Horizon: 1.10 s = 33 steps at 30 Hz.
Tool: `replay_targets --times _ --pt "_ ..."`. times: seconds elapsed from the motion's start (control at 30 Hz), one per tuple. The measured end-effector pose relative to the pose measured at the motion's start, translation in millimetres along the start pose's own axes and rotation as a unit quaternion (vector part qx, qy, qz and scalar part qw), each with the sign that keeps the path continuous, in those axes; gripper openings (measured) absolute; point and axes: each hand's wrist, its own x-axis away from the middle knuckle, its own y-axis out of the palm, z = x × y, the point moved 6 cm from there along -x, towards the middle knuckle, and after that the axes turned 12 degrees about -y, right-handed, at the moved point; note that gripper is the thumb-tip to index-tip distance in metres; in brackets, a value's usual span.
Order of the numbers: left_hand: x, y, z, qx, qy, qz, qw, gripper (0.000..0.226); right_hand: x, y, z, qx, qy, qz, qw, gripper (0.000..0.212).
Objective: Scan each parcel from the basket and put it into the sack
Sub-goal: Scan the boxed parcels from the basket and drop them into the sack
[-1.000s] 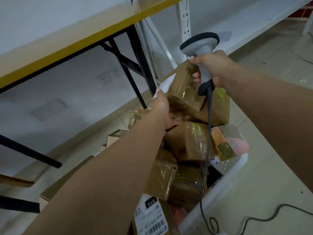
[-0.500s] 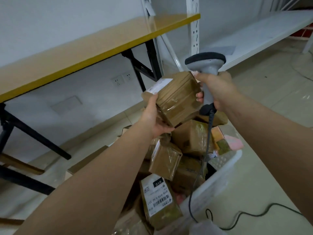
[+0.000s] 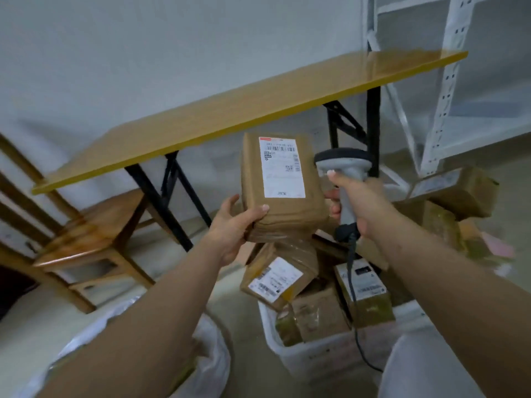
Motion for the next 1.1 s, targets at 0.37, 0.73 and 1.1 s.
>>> replay_targets --times 0.37,0.73,1.1 --pt "64.2 -172.8 -61.1 0.023 0.081 0.136 0.987 0.095 101.7 132.4 -4.7 0.073 0.002 -0.192 0.979 0.021" --pt "74.0 -227.8 -107.5 0.046 0.06 0.207 0.975 0.093 147.3 173.1 -1.0 0.122 0.009 -0.253 0.96 0.028" --pt "71.1 -241.1 -121.7 0.043 0.06 0.204 0.976 0.09 154.2 173.6 -5.3 0.143 -0.008 -0.255 0.956 0.022"
